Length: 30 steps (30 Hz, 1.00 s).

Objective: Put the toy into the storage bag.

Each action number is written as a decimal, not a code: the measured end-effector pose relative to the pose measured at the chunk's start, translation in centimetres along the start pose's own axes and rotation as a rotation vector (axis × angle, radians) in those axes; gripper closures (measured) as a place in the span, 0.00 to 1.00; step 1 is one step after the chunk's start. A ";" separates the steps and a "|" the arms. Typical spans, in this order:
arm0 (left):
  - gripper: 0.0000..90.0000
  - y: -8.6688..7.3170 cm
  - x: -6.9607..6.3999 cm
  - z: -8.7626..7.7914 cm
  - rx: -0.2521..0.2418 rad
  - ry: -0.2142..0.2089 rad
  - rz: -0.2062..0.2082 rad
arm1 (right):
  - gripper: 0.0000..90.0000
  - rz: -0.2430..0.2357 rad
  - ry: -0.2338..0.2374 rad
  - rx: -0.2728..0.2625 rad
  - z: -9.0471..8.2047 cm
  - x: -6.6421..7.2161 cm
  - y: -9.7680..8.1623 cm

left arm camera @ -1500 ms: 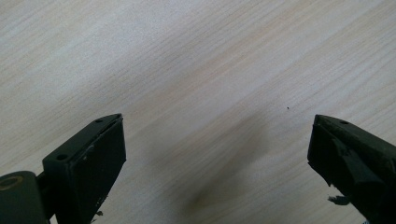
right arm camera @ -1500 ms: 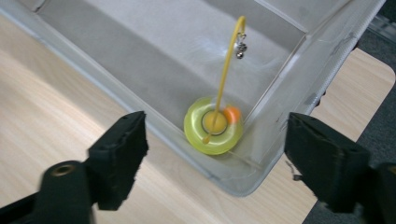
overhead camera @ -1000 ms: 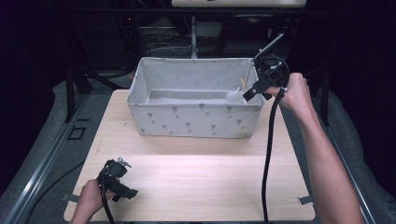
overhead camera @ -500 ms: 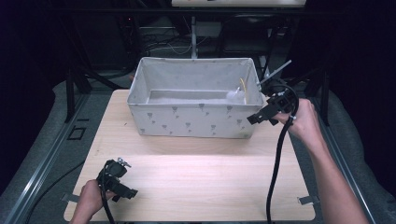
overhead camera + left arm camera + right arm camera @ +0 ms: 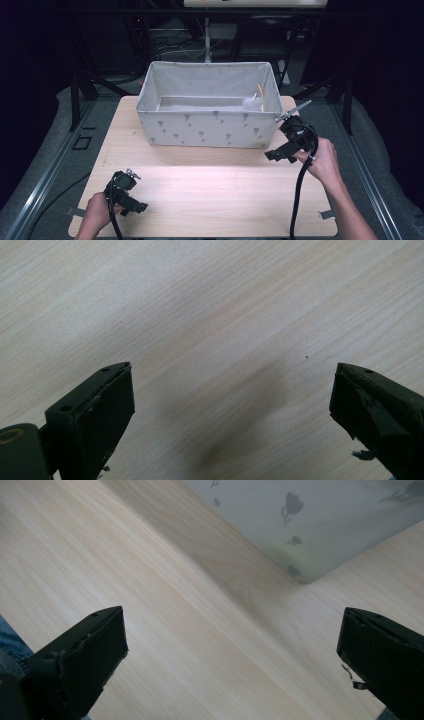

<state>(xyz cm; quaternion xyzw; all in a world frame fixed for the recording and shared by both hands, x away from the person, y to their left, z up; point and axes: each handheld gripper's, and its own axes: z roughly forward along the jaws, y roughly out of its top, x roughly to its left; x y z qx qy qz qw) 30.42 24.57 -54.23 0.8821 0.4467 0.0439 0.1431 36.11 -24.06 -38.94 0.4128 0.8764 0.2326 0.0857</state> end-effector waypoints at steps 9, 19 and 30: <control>0.05 0.0 -0.1 0.0 0.001 0.004 0.003 | 0.00 0.012 0.019 -0.001 2.0 1.7 -2.4; 0.05 0.1 -0.2 0.2 0.010 0.000 0.004 | 0.00 0.041 0.046 0.052 6.2 2.4 -6.9; 0.05 0.2 -0.3 0.3 0.017 0.002 0.011 | 0.00 0.029 0.000 0.153 9.3 1.9 -9.9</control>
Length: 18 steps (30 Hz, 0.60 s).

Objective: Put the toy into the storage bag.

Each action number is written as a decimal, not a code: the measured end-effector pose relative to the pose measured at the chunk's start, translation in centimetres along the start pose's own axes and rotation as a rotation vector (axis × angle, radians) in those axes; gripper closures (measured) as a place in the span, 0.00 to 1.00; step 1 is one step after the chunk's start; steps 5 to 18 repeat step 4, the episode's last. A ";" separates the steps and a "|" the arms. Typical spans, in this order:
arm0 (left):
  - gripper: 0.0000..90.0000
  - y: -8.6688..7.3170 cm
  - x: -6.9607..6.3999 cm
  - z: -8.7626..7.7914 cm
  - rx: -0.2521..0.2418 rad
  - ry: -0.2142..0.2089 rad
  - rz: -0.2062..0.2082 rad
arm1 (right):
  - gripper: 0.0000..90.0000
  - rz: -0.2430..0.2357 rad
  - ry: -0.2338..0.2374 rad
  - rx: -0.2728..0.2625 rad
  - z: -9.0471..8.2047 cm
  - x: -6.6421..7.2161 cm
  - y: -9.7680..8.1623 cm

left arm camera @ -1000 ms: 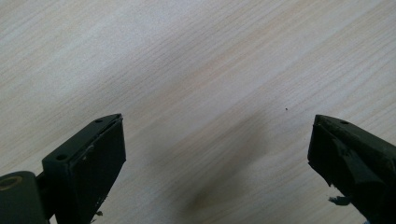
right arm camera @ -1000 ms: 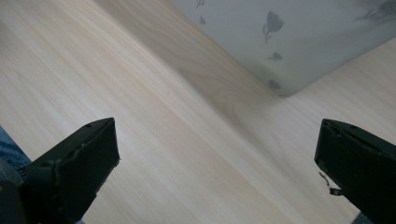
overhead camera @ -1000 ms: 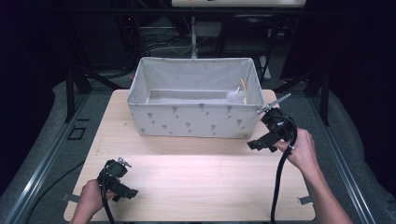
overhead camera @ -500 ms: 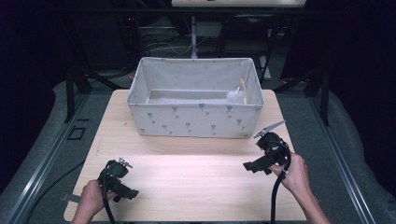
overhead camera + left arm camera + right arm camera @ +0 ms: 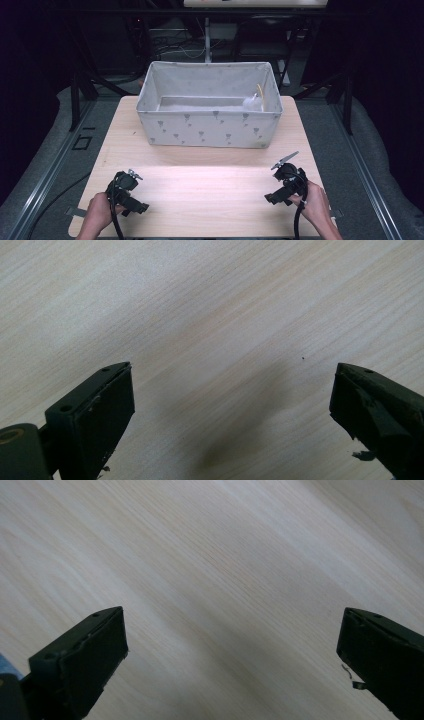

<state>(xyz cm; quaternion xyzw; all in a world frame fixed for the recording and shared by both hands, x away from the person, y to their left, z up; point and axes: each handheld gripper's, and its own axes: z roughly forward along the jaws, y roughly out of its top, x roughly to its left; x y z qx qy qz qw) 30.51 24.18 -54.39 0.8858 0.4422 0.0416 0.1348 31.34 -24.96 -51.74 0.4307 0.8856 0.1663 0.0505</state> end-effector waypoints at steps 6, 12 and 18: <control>0.05 0.0 0.0 0.0 -0.001 0.003 -0.003 | 0.00 -0.013 -0.032 0.012 -0.2 -0.4 -0.1; 0.05 0.0 0.0 0.0 -0.001 0.003 -0.003 | 0.00 -0.013 -0.032 0.012 -0.2 -0.4 -0.1; 0.05 0.0 0.0 0.0 -0.001 0.003 -0.003 | 0.00 -0.013 -0.032 0.012 -0.2 -0.4 -0.1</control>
